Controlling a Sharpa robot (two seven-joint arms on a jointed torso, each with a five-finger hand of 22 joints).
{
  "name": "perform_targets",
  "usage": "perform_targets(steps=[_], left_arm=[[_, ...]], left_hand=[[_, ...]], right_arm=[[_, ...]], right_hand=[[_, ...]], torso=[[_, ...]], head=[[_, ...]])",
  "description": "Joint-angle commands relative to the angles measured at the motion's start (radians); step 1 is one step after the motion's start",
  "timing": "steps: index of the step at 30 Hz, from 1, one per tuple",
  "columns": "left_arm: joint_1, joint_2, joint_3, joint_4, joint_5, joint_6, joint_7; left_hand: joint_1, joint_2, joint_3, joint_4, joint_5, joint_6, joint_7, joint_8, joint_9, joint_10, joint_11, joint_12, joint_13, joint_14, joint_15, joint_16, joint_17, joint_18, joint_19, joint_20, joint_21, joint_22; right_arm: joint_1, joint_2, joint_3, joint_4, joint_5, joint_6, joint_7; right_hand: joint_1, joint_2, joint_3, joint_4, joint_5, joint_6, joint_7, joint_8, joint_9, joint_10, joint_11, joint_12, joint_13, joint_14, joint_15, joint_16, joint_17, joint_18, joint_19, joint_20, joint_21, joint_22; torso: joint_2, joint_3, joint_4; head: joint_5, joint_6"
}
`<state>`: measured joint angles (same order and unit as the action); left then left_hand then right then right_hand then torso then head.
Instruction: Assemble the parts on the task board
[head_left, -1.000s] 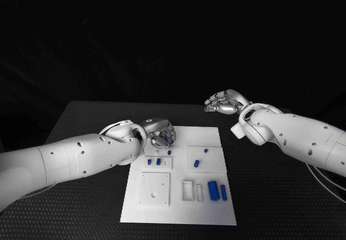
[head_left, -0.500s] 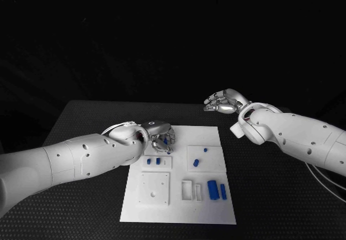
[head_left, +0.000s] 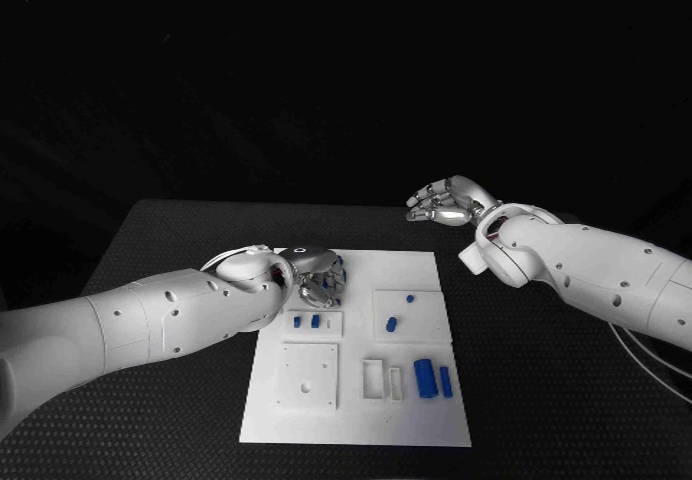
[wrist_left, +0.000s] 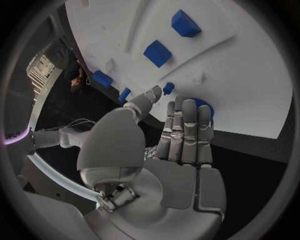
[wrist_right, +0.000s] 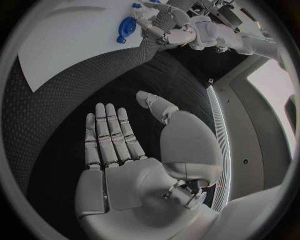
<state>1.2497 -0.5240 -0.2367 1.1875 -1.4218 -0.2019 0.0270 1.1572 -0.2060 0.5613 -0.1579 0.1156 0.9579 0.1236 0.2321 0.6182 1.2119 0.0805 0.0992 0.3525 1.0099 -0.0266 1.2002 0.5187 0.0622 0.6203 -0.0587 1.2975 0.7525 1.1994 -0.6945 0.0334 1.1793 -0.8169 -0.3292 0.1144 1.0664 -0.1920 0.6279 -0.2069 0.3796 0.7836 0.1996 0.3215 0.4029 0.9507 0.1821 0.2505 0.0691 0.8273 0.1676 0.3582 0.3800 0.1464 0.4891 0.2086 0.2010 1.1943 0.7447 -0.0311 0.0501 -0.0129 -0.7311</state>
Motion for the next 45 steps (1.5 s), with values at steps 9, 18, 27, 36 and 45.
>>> perform_targets(steps=[9,18,27,36,45], left_arm=[[-0.015,0.01,0.0,-0.011,-0.03,-0.001,0.004],[-0.016,0.011,0.0,-0.011,-0.03,0.004,0.007],[-0.024,0.02,0.0,-0.02,-0.029,0.005,0.007],[-0.029,0.028,0.0,-0.028,-0.029,0.011,0.005],[-0.03,0.033,0.0,-0.034,-0.036,0.034,-0.005]], left_hand=[[0.035,0.034,0.013,-0.031,0.064,0.009,0.003,0.01,-0.005,0.017,-0.001,-0.013,-0.001,-0.001,-0.003,0.012,0.004,0.01,0.004,-0.066,0.007,0.006],[0.038,0.048,0.012,-0.041,0.062,0.018,0.0,0.017,-0.005,0.028,-0.004,-0.012,0.001,0.005,-0.006,0.019,0.007,0.009,0.009,-0.068,0.009,0.008],[0.039,0.056,0.013,-0.045,0.062,0.021,-0.002,0.019,-0.007,0.035,-0.007,-0.011,0.002,0.01,-0.009,0.025,0.01,0.01,0.013,-0.07,0.011,0.01],[0.038,0.057,0.012,-0.048,0.062,0.014,-0.001,0.015,-0.01,0.035,-0.007,-0.014,0.002,0.012,-0.01,0.03,0.011,0.01,0.017,-0.072,0.011,0.01],[0.044,0.063,0.016,-0.054,0.065,0.016,0.001,0.017,-0.011,0.038,-0.009,-0.014,0.003,0.015,-0.011,0.034,0.013,0.011,0.019,-0.073,0.01,0.011]], right_arm=[[0.0,0.001,0.0,0.003,0.001,0.014,0.012],[0.0,0.002,0.0,0.003,0.001,0.015,0.012],[0.0,0.003,0.0,0.004,0.001,0.015,0.012],[0.0,0.003,0.0,0.004,0.001,0.015,0.012],[0.0,0.001,0.0,0.005,0.001,0.015,0.012]], right_hand=[[-0.004,0.004,-0.004,-0.001,0.006,-0.005,0.011,0.004,-0.002,0.008,0.0,-0.006,0.0,0.001,0.007,-0.004,-0.002,-0.016,0.005,-0.003,-0.005,0.002],[-0.005,0.004,-0.004,-0.001,0.006,-0.005,0.011,0.004,-0.002,0.008,0.0,-0.006,0.0,0.001,0.007,-0.004,-0.002,-0.016,0.006,-0.003,-0.006,0.003],[-0.005,0.004,-0.004,-0.001,0.006,-0.005,0.011,0.004,-0.002,0.008,0.0,-0.007,0.0,0.001,0.007,-0.004,-0.002,-0.016,0.006,-0.003,-0.007,0.004],[-0.005,0.005,-0.004,-0.002,0.006,-0.005,0.011,0.005,-0.002,0.008,0.0,-0.007,0.0,0.001,0.007,-0.004,-0.003,-0.016,0.007,-0.003,-0.008,0.004],[-0.005,0.005,-0.004,-0.002,0.006,-0.005,0.011,0.005,-0.002,0.009,0.0,-0.008,0.0,0.001,0.007,-0.004,-0.003,-0.016,0.007,-0.003,-0.009,0.005]], torso=[[-0.001,-0.0006,0.001],[0.0,0.0002,0.0001],[0.0,0.0003,-0.0001],[0.0,0.0006,0.0],[0.0,0.0003,0.0004]], head=[[-0.002,-0.002],[0.0,-0.001],[0.0,-0.002],[-0.001,-0.002],[-0.003,-0.004]])
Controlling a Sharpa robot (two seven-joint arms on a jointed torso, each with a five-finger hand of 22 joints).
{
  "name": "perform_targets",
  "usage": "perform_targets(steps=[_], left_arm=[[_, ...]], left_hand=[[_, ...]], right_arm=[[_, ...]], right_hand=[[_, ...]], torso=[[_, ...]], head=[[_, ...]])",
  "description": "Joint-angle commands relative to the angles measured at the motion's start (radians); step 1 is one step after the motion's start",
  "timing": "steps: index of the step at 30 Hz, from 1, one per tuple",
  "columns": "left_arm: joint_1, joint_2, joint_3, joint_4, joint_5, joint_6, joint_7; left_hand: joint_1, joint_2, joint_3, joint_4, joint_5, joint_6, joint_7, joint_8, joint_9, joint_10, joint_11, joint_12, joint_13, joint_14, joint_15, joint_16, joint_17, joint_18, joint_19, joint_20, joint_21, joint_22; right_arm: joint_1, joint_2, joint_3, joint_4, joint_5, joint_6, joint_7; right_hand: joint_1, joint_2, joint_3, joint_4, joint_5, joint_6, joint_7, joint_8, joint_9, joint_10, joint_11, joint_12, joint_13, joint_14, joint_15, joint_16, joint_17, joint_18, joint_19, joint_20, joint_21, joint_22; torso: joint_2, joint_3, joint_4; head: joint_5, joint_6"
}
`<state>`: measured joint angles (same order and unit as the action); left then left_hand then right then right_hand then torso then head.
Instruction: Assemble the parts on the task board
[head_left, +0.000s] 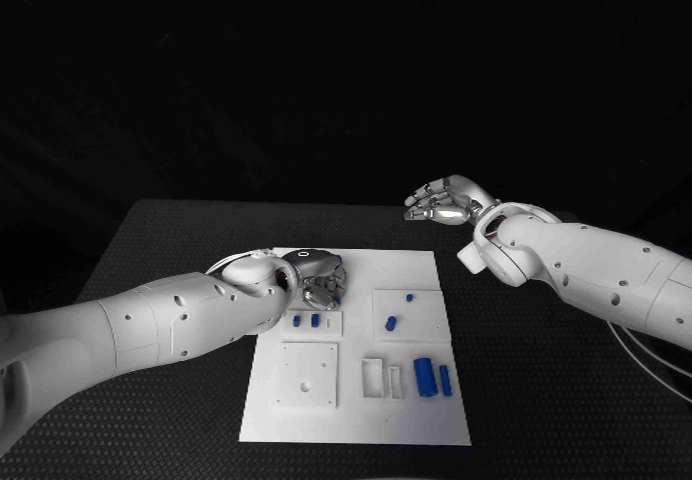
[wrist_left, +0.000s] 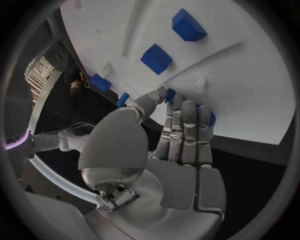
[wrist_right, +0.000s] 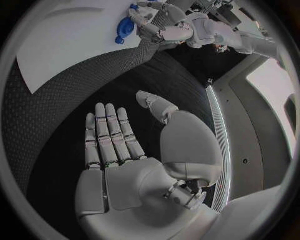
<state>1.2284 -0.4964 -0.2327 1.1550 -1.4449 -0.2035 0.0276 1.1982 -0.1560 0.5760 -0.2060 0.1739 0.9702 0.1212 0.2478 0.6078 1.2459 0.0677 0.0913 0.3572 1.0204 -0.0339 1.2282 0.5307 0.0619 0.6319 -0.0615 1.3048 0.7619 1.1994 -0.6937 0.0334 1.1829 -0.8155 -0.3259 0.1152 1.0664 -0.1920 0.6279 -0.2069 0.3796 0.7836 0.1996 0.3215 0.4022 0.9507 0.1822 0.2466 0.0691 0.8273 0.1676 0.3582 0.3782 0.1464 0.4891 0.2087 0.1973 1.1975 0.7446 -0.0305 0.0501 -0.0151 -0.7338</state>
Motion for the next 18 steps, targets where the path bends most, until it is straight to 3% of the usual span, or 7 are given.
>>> perform_targets(steps=[1,9,18], left_arm=[[-0.009,0.006,-0.004,-0.003,-0.017,0.04,-0.006],[-0.012,0.008,-0.004,-0.002,-0.029,0.05,-0.002],[-0.013,0.001,-0.004,0.002,-0.031,-0.004,0.011]], left_hand=[[0.005,0.015,0.003,-0.007,0.008,0.006,0.003,0.002,-0.001,0.006,0.003,-0.006,-0.002,0.005,-0.004,0.006,0.001,0.011,0.007,-0.07,0.003,0.001],[0.019,0.038,0.01,-0.027,0.019,0.038,-0.006,0.019,0.0,0.036,-0.008,0.003,0.005,0.013,-0.015,0.02,0.007,0.01,0.014,-0.076,0.005,0.004],[0.018,0.067,0.016,-0.041,0.026,0.089,-0.024,0.043,0.001,0.087,-0.029,0.015,0.014,0.041,-0.035,0.025,0.004,0.011,0.038,-0.089,0.008,0.006]], right_arm=[[0.0,0.0,0.0,0.002,-0.001,0.012,0.011],[0.0,-0.001,0.0,0.003,-0.001,0.012,0.011],[0.0,-0.002,0.0,0.003,-0.001,0.011,0.011]], right_hand=[[-0.005,0.005,-0.004,-0.002,0.006,-0.005,0.011,0.005,-0.002,0.009,0.0,-0.004,0.0,0.001,0.007,-0.004,-0.001,-0.016,0.007,-0.003,-0.005,0.002],[-0.005,0.005,-0.004,-0.002,0.006,-0.005,0.011,0.005,-0.002,0.009,0.0,-0.004,0.0,0.002,0.007,-0.004,-0.001,-0.017,0.007,-0.003,-0.006,0.002],[-0.006,0.005,-0.005,-0.002,0.006,-0.005,0.011,0.005,-0.002,0.009,0.0,-0.005,0.0,0.002,0.007,-0.004,-0.002,-0.017,0.007,-0.003,-0.007,0.003]], torso=[[0.0,0.0,0.0002],[0.0,0.0001,-0.0001],[0.0,0.0,0.0004]], head=[[-0.002,-0.002],[-0.003,-0.003],[-0.005,-0.004]])
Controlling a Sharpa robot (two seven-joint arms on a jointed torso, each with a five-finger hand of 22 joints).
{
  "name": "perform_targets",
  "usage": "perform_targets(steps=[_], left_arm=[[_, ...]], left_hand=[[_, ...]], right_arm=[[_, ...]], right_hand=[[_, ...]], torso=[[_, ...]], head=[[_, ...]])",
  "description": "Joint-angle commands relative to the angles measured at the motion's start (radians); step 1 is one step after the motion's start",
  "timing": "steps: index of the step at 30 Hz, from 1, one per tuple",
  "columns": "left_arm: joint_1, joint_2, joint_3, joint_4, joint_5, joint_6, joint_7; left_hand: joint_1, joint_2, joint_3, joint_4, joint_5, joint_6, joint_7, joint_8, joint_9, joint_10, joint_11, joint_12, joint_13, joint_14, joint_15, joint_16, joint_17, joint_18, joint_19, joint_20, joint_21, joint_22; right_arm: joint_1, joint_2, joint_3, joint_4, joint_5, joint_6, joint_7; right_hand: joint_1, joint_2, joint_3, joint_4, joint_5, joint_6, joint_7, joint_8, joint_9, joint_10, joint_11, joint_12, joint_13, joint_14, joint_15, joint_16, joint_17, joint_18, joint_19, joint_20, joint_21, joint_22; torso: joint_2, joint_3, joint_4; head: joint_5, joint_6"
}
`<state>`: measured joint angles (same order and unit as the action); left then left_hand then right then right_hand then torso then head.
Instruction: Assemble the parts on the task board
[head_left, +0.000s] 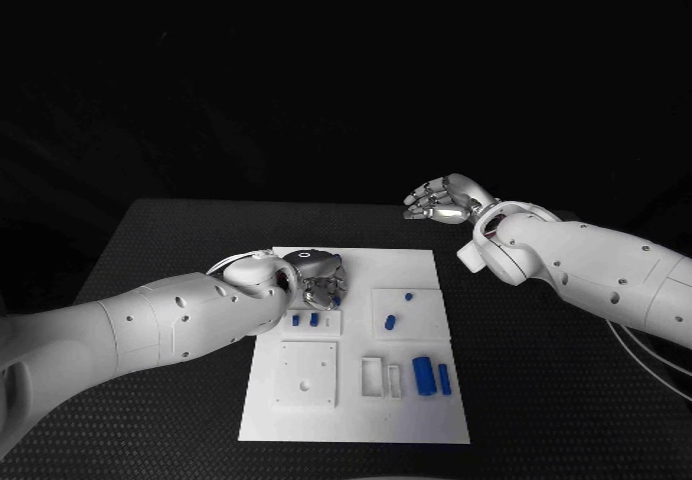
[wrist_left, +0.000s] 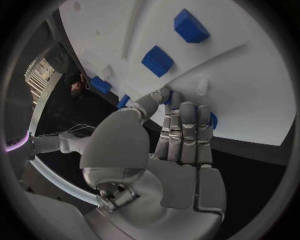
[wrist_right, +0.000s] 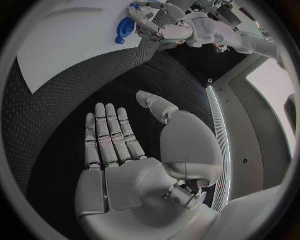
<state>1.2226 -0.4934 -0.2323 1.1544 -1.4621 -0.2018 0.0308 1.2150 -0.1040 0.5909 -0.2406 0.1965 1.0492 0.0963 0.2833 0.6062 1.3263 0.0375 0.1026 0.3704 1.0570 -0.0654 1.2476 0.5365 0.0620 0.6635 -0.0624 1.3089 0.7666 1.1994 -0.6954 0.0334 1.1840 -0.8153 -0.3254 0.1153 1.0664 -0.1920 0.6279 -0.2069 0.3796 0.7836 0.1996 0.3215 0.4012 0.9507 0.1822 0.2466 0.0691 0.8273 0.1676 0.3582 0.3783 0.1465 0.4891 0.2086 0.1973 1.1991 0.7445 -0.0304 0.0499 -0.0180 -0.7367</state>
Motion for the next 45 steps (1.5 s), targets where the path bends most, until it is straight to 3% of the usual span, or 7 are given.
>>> perform_targets(steps=[1,14,17,22,24,31,45], left_arm=[[-0.007,-0.003,-0.004,0.004,-0.014,-0.012,0.009],[-0.007,-0.031,-0.001,0.025,0.05,-0.056,-0.003],[-0.007,-0.038,0.006,0.035,0.074,-0.065,-0.001],[-0.007,-0.047,0.039,0.048,0.125,-0.051,-0.001],[-0.007,-0.051,0.061,0.053,0.141,-0.032,-0.006],[-0.005,-0.102,0.101,0.093,0.182,0.016,-0.009],[-0.004,-0.205,0.104,0.167,0.16,0.033,-0.023]], left_hand=[[0.0,0.016,0.002,-0.007,0.002,0.013,0.0,0.008,0.003,0.009,0.0,0.004,0.001,0.007,-0.005,0.005,-0.002,0.011,0.008,-0.089,0.004,0.002],[-0.008,0.017,0.005,-0.01,0.002,0.022,-0.003,0.01,0.0,0.019,-0.004,0.001,0.001,0.024,-0.009,0.005,-0.005,0.013,0.025,-0.097,0.007,0.003],[-0.01,0.018,0.005,-0.01,0.002,0.023,-0.004,0.01,0.0,0.02,-0.004,0.001,0.001,0.025,-0.01,0.004,-0.005,0.013,0.026,-0.097,0.008,0.003],[-0.011,0.018,0.006,-0.01,0.003,0.024,-0.004,0.01,0.0,0.022,-0.004,0.0,0.001,0.027,-0.01,0.004,-0.005,0.013,0.027,-0.098,0.008,0.003],[-0.011,0.018,0.006,-0.01,0.003,0.024,-0.004,0.01,0.0,0.022,-0.005,0.0,0.001,0.028,-0.01,0.004,-0.005,0.013,0.028,-0.098,0.008,0.003],[-0.013,0.017,0.006,-0.011,0.003,0.025,-0.004,0.011,-0.001,0.024,-0.005,0.0,0.001,0.028,-0.01,0.003,-0.006,0.013,0.028,-0.099,0.008,0.004],[-0.013,0.017,0.008,-0.014,0.002,0.028,-0.006,0.011,-0.001,0.027,-0.006,-0.001,0.0,0.028,-0.011,0.001,-0.007,0.012,0.027,-0.1,0.007,0.004]], right_arm=[[0.0,-0.001,0.0,0.002,-0.001,0.011,0.011],[0.0,-0.001,0.0,0.005,0.003,0.01,0.012],[0.0,-0.001,0.0,0.005,0.004,0.01,0.012],[0.0,-0.001,0.0,0.003,0.004,0.011,0.012],[0.0,-0.003,0.0,0.003,0.004,0.01,0.012],[0.0,-0.007,0.0,0.004,0.004,0.011,0.011],[0.0,-0.01,0.0,0.008,0.004,0.011,0.009]], right_hand=[[-0.006,0.005,-0.005,-0.002,0.006,-0.005,0.01,0.005,-0.001,0.009,0.0,-0.005,0.0,0.002,0.007,-0.004,-0.002,-0.017,0.007,-0.003,-0.007,0.001],[-0.006,0.005,-0.005,-0.002,0.006,-0.005,0.01,0.005,-0.001,0.01,0.0,-0.005,0.0,0.002,0.007,-0.004,-0.002,-0.017,0.008,-0.003,-0.008,0.002],[-0.006,0.005,-0.005,-0.002,0.006,-0.005,0.01,0.005,-0.001,0.01,0.0,-0.005,0.0,0.002,0.007,-0.004,-0.002,-0.017,0.008,-0.003,-0.008,0.002],[-0.006,0.005,-0.005,-0.002,0.006,-0.005,0.01,0.005,-0.001,0.01,0.0,-0.006,0.0,0.002,0.007,-0.004,-0.002,-0.017,0.008,-0.003,-0.009,0.003],[-0.006,0.005,-0.005,-0.002,0.006,-0.004,0.01,0.005,-0.001,0.011,0.0,-0.006,0.0,0.002,0.007,-0.004,-0.002,-0.017,0.008,-0.003,-0.009,0.003],[-0.006,0.005,-0.005,-0.002,0.006,-0.004,0.01,0.005,-0.002,0.011,0.0,-0.006,0.0,0.002,0.007,-0.004,-0.003,-0.017,0.009,-0.003,-0.01,0.004],[-0.006,0.005,-0.005,-0.003,0.006,-0.004,0.01,0.005,-0.002,0.011,0.0,-0.007,0.0,0.002,0.007,-0.004,-0.003,-0.017,0.009,-0.003,-0.011,0.005]], torso=[[0.0,-0.0003,0.0005],[-0.001,0.0004,0.0023],[-0.001,-0.0006,0.0018],[-0.001,-0.001,0.0009],[-0.001,-0.001,0.0007],[-0.001,-0.0002,0.0027],[-0.001,-0.0026,0.004]], head=[[-0.002,-0.001],[0.002,0.006],[0.003,0.007],[0.005,0.01],[0.006,0.01],[0.007,0.01],[0.009,0.009]])
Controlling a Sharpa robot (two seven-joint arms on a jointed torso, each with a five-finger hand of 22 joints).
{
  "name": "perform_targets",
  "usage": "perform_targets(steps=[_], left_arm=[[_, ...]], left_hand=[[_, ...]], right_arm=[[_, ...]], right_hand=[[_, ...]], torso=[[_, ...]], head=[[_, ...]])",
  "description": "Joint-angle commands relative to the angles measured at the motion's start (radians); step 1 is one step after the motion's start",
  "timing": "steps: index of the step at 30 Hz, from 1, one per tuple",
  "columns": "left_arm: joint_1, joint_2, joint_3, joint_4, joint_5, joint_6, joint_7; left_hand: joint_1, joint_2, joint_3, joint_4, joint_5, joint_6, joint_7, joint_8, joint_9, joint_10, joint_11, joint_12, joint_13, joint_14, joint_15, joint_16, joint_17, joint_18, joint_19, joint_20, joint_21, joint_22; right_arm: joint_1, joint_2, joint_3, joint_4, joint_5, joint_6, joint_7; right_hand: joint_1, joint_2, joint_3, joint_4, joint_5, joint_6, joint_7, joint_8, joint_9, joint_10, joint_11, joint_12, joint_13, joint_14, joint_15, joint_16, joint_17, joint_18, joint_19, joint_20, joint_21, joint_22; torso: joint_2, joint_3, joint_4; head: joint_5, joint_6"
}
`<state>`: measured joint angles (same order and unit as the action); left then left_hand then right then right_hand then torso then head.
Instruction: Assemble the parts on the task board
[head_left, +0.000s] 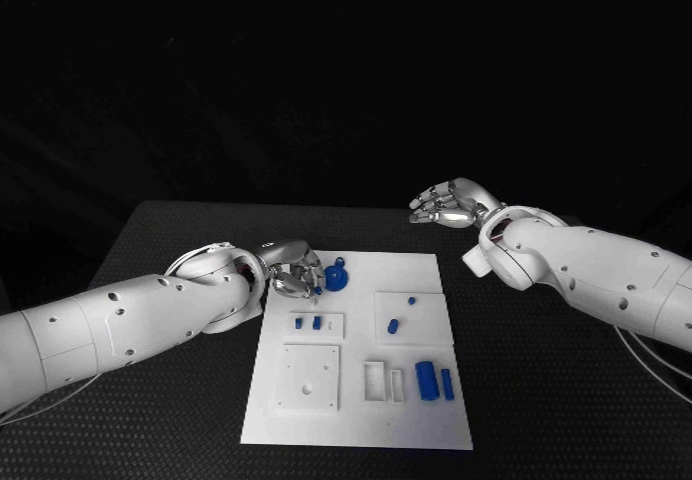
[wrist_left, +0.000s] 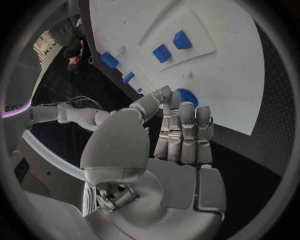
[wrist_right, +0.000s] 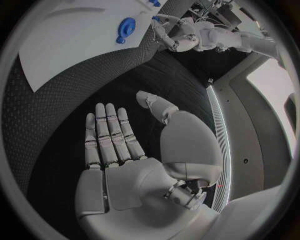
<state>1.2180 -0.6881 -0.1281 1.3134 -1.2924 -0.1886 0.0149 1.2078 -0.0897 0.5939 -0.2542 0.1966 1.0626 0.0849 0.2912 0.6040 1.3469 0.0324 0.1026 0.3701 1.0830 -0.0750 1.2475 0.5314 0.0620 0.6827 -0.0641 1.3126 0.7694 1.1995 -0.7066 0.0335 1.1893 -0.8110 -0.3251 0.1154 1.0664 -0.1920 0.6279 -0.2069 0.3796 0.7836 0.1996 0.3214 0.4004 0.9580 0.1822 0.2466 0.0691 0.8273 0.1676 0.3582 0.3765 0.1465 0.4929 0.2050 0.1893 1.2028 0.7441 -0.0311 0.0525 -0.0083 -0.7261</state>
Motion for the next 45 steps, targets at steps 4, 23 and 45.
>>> perform_targets(steps=[4,23,45], left_arm=[[0.001,-0.024,-0.001,0.011,-0.018,0.02,-0.01],[-0.001,-0.027,-0.015,-0.01,-0.064,0.022,-0.017],[-0.016,-0.003,-0.027,-0.026,-0.073,0.001,-0.01]], left_hand=[[-0.006,0.003,0.005,0.0,0.002,0.014,0.006,0.003,0.001,0.006,-0.001,-0.001,0.001,0.002,-0.002,0.001,-0.002,0.012,0.008,-0.099,0.004,0.001],[-0.005,0.003,0.007,-0.002,-0.001,0.016,0.005,0.004,0.0,0.008,-0.001,-0.003,0.0,0.003,-0.002,0.0,-0.002,0.012,0.008,-0.1,0.003,0.001],[-0.004,0.004,0.009,-0.002,-0.001,0.017,0.005,0.004,0.0,0.01,-0.002,-0.004,0.0,0.005,-0.003,0.0,-0.002,0.011,0.009,-0.1,0.003,0.002]], right_arm=[[0.0,-0.001,0.0,0.003,0.0,0.01,0.008],[0.0,0.0,0.0,0.003,-0.002,0.005,0.005],[0.0,0.001,0.0,0.001,-0.012,-0.003,-0.003]], right_hand=[[-0.006,0.005,-0.005,-0.003,0.006,-0.004,0.01,0.005,-0.001,0.004,0.0,-0.007,0.0,0.002,0.007,-0.004,-0.001,-0.017,0.005,0.001,-0.003,0.001],[-0.006,0.004,-0.005,-0.003,0.006,-0.005,0.01,0.005,-0.001,0.004,0.0,-0.008,0.0,0.002,0.007,-0.004,-0.002,-0.017,0.006,0.0,-0.005,0.002],[-0.001,0.002,-0.004,-0.008,0.005,-0.004,0.01,0.006,-0.002,0.006,0.001,-0.01,0.0,0.002,0.008,-0.003,-0.003,-0.017,0.008,0.0,-0.009,0.006]], torso=[[0.0,-0.0012,0.0008],[0.0,0.0012,-0.0019],[0.0,0.0,-0.0002]], head=[[-0.001,-0.004],[0.002,-0.008],[-0.003,-0.007]])
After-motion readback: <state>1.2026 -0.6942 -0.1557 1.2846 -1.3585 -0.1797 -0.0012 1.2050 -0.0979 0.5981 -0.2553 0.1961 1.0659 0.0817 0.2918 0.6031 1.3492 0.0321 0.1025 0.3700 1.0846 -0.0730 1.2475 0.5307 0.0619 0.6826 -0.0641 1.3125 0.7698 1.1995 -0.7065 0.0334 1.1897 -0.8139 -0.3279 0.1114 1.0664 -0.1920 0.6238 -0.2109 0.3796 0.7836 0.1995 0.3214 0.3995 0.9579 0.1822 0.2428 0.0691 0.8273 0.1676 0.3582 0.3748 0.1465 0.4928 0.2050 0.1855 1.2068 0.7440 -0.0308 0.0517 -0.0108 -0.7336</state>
